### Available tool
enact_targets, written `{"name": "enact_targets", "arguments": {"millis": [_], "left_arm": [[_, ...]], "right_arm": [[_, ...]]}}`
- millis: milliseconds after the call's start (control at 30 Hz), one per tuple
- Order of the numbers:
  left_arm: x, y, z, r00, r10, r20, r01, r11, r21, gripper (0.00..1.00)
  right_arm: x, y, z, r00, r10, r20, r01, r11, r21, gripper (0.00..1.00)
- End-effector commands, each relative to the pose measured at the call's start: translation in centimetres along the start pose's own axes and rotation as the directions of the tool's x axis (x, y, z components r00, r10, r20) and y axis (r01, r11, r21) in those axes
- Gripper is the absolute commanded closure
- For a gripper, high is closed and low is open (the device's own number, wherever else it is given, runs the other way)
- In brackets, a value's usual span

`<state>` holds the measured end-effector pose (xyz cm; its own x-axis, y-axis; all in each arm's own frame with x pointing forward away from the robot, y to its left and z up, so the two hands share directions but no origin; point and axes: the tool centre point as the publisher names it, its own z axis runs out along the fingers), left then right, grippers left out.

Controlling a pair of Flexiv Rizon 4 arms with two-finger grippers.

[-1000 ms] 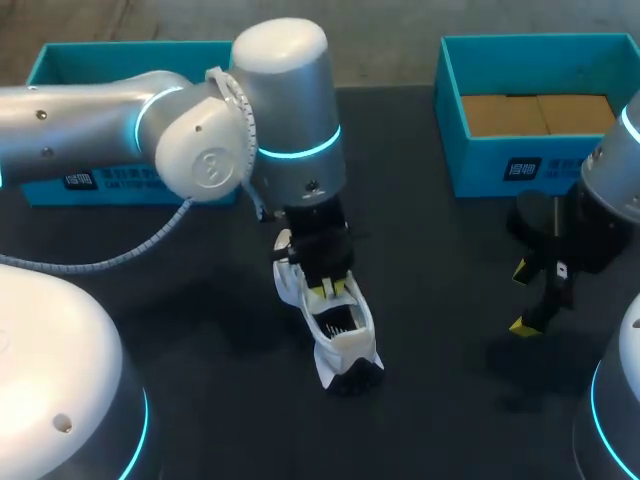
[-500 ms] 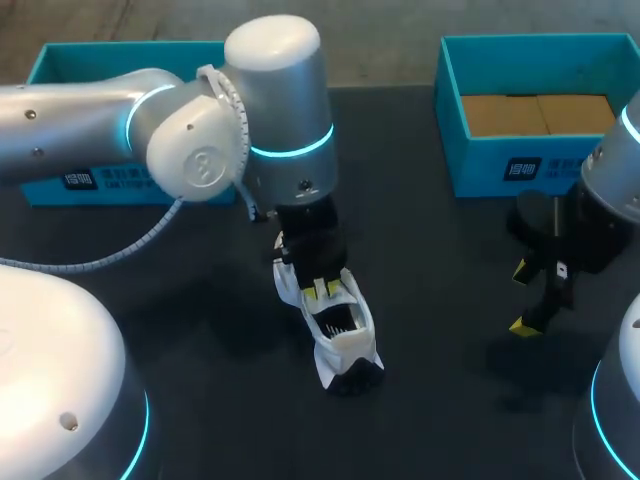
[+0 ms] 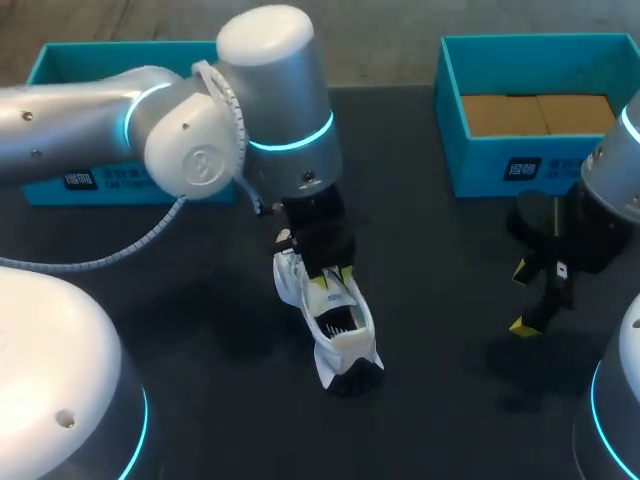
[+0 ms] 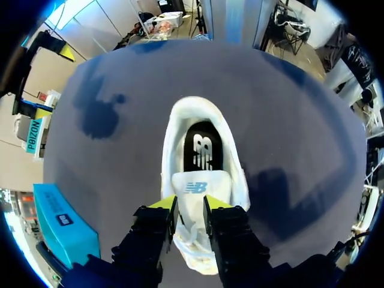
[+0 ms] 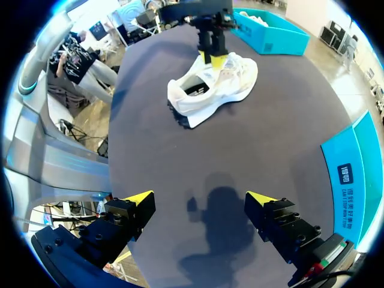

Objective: Take the shoe out of the shoebox, open the shoe tongue, remove and reinsert the insole, then place the shoe into the shoebox

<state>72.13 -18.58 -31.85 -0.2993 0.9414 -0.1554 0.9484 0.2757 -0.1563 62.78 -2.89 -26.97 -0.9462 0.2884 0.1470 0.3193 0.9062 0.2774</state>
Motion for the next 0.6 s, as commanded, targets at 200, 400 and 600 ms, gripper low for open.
{"name": "enact_targets", "arguments": {"millis": [200, 400, 600], "left_arm": [[2.5, -2.0, -4.3, 0.983, -0.182, -0.029, 0.181, 0.983, -0.021, 0.0], [3.2, -2.8, -5.1, 0.964, -0.266, -0.018, 0.265, 0.964, -0.005, 0.0], [3.2, -2.8, -5.1, 0.964, -0.266, -0.018, 0.265, 0.964, -0.005, 0.0]], "right_arm": [[0.1, -0.1, 0.1, 1.0, 0.001, 0.004, -0.001, 1.0, 0.0, 0.0], [0.1, -0.1, 0.1, 1.0, 0.001, 0.004, -0.001, 1.0, 0.0, 0.0], [0.1, -0.1, 0.1, 1.0, 0.001, 0.004, -0.001, 1.0, 0.0, 0.0]]}}
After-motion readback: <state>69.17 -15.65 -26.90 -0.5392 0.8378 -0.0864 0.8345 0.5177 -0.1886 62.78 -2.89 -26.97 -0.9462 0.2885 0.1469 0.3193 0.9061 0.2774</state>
